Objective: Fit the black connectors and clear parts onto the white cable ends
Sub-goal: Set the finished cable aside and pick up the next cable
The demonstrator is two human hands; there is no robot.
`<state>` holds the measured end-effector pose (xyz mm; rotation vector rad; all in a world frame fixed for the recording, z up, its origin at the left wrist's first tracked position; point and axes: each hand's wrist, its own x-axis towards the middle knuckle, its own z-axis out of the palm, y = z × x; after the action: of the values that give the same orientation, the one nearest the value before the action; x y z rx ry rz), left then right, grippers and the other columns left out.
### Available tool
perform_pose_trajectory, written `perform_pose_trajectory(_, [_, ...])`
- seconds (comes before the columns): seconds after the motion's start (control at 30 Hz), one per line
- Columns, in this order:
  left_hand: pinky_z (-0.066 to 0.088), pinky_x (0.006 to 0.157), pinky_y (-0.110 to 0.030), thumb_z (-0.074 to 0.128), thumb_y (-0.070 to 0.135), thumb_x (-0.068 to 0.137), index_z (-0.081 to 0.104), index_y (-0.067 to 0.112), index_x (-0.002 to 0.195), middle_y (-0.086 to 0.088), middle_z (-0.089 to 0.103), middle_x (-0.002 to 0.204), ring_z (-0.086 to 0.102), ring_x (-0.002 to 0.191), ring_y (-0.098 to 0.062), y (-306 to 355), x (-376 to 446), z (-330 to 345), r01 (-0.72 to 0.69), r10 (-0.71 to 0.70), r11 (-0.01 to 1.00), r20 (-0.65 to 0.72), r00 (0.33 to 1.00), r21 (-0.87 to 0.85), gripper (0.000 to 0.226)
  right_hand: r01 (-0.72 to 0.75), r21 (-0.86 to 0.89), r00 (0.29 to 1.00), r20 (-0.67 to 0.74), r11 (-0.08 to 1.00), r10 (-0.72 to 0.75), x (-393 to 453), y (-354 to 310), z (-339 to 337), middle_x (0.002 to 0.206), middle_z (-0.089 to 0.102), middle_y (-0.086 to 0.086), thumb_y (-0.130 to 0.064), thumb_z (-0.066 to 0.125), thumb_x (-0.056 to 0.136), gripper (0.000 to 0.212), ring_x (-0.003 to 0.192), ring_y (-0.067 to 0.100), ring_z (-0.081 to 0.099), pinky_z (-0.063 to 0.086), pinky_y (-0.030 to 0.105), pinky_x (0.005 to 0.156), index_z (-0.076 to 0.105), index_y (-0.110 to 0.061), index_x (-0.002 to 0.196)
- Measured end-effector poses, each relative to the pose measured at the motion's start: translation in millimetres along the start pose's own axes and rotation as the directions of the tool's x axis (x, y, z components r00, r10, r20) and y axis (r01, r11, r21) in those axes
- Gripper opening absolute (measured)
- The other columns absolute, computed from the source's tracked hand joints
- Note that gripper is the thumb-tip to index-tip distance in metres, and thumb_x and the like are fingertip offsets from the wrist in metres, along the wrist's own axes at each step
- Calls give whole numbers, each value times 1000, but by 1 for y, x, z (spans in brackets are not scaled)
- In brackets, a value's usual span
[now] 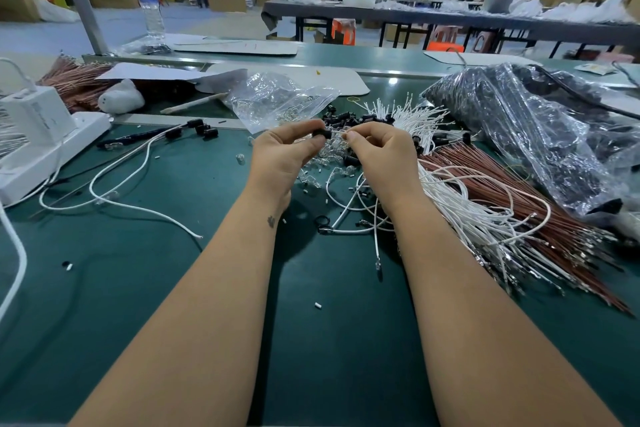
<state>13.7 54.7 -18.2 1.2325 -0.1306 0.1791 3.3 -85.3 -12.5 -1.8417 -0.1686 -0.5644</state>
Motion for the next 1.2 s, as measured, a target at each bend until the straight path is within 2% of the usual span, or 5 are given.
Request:
perform_pose_trajectory(0.37, [56,77,-21,66,-10,82,66,10,101,-6,67,91,66,80,-14,-5,3,1,-9,10,999,-15,1000,39,28,62,-130,998,32,990,-59,3,4,3,84,63,-6,0,58,90,32,71,4,57,46,8,65,67,-14,118])
perform_pose_trajectory(0.73, [57,78,-23,59,-8,88,67,9,98,-8,69,84,68,78,-17,-3,0,4,-28,27,998,15,1000,61,21,198,-306,979,115,931,-170,-2,1,8,94,64,-1,-6,59,89,25,80,6,55,42,15,74,71,-13,110])
perform_pose_trajectory(0.93, [55,69,-22,60,-3,90,68,15,86,-2,67,78,62,71,-10,5,-1,1,-95,111,987,-118,987,131,20,285,-599,958,174,748,-226,1,0,3,102,66,2,-14,54,96,17,85,15,56,37,27,77,64,-14,110])
perform_pose_trajectory(1.1, [46,66,-28,51,-4,91,66,19,81,-2,65,80,58,69,-15,14,12,-25,-139,208,978,-692,691,155,29,93,-767,964,-89,635,-249,8,7,-16,91,68,2,-12,54,96,14,75,14,48,30,29,77,63,-12,107])
perform_pose_trajectory(1.2, [40,84,-23,43,-6,85,72,18,96,-5,65,110,58,102,-23,11,10,-26,-13,420,844,-646,638,536,39,79,-789,977,-61,609,-206,6,8,-14,83,65,3,-4,52,95,12,70,20,54,36,29,71,60,-10,102])
